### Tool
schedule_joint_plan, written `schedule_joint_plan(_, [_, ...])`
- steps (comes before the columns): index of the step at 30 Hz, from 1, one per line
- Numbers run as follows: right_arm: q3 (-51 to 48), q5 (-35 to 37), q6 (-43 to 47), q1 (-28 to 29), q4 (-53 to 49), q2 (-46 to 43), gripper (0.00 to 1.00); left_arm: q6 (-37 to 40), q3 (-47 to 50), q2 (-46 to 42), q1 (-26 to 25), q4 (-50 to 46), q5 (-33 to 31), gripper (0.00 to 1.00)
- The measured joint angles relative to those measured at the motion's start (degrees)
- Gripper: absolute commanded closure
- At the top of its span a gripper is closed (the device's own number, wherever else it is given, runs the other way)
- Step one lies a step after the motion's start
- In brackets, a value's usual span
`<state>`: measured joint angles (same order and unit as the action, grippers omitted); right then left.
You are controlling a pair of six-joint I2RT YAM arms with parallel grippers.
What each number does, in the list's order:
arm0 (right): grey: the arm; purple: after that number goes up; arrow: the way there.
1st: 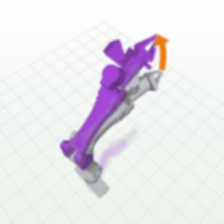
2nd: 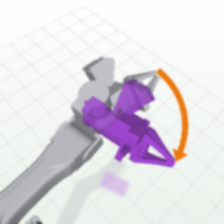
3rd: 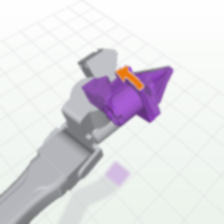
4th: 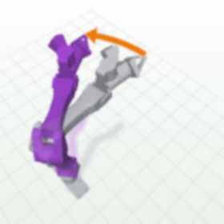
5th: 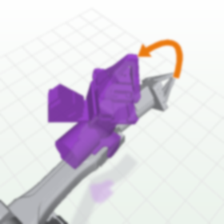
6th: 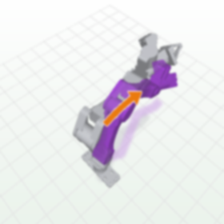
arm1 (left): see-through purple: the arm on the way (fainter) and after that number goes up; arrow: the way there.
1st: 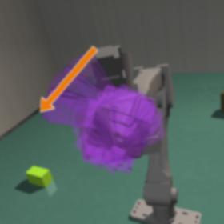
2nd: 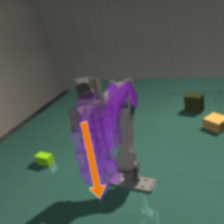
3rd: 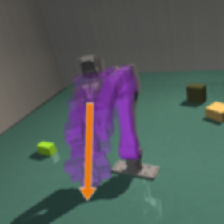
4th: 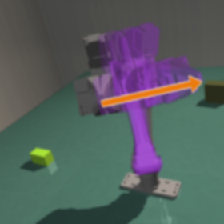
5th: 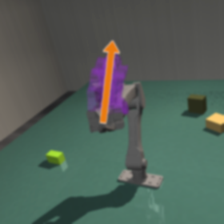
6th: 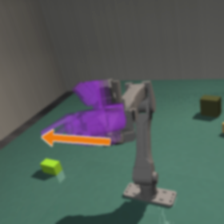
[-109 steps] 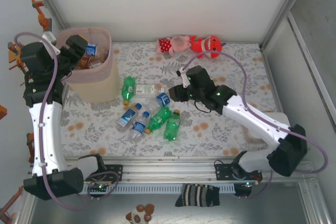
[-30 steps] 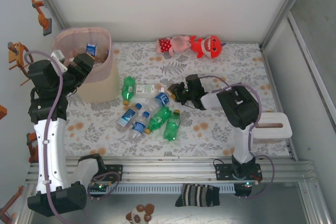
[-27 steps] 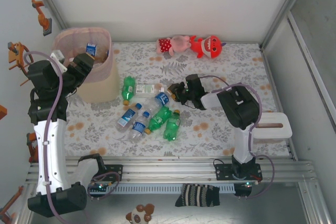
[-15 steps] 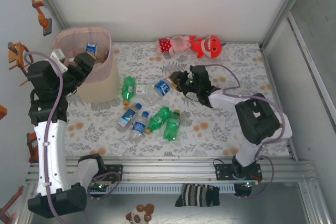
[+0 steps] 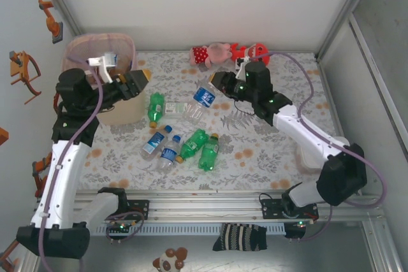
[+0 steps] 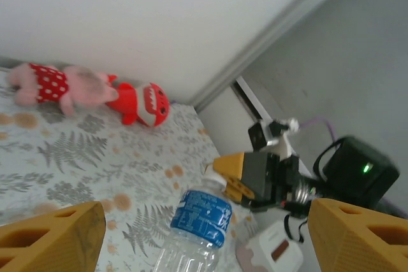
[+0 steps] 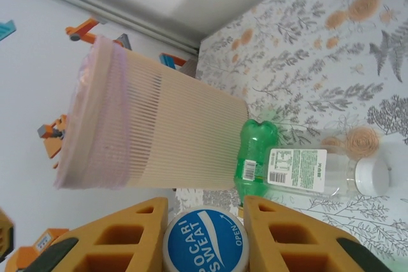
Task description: Put the plastic bottles in the bin
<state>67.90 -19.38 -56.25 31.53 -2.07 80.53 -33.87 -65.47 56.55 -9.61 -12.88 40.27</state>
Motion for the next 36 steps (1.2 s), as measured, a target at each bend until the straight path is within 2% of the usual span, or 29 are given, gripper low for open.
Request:
schedule_joint_plan(8, [5.6,2.3,6.5,0.6,-10.7,-6.1,0.81,8.7,0.0,6.0,-11.9,0.5,1.3,0.15])
schedule_joint_plan(16, [9.8,3.2,9.6,1.2,-17.0,-8.0,0.81,17.1,-3.3,10.7,-20.9,-3.5,-0.1,0.14])
schedule_joint_plan(24, [11.1,3.8,10.3,1.5,-19.6,-8.9,0.81,22.8,-7.1,16.3,-27.7,-8.2,-0.7,0.14])
schedule_joint_plan(29, [11.4,3.9,10.9,1.8,-20.3,-9.8,0.81,25.0,-9.6,20.5,-30.3,-11.2,-0.9,0.19])
schedule_joint_plan(36, [11.7,5.3,11.6,2.0,-21.6,-11.3,0.81,27.1,-10.7,23.2,-32.2,-13.2,0.3,0.33])
